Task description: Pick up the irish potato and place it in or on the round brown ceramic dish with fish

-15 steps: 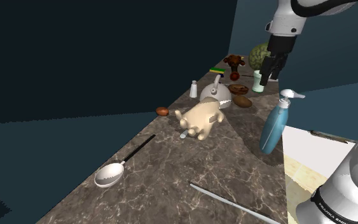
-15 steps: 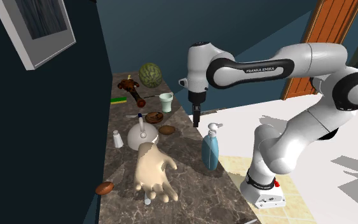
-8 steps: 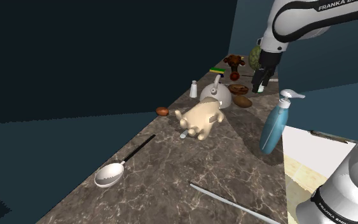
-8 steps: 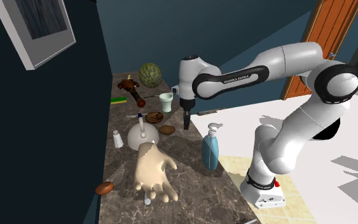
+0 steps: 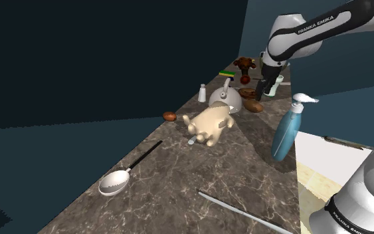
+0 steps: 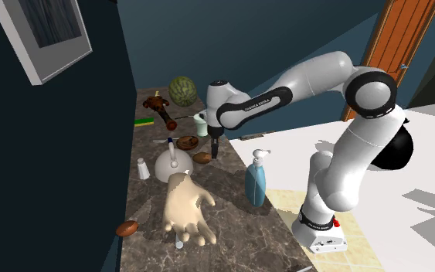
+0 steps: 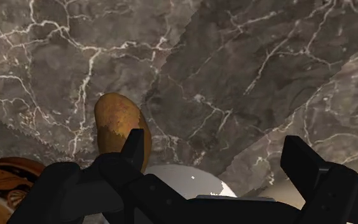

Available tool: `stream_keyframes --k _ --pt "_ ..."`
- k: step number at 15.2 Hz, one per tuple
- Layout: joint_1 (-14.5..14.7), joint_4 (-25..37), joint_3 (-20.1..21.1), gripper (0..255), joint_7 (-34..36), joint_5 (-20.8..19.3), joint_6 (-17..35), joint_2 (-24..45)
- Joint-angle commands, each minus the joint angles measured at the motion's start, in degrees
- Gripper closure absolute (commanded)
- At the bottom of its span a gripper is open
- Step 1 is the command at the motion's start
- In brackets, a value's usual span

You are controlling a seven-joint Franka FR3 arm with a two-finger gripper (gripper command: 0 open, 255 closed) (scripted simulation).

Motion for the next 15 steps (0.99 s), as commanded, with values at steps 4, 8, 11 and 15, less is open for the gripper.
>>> stream_keyframes --k 4,8,11,15 --pt "-0.4 4.0 -3.0 0 -5.6 2.5 7.6 9.9" --pt "-1.2 9.1 -4.2 0 -10.8 6.5 12.3 18.6" --pt "-1.7 10.1 -4.2 0 -12.4 8.1 14.5 21.7" --pt "-2.1 9.7 -4.0 0 -13.3 9.5 17.2 24.2"
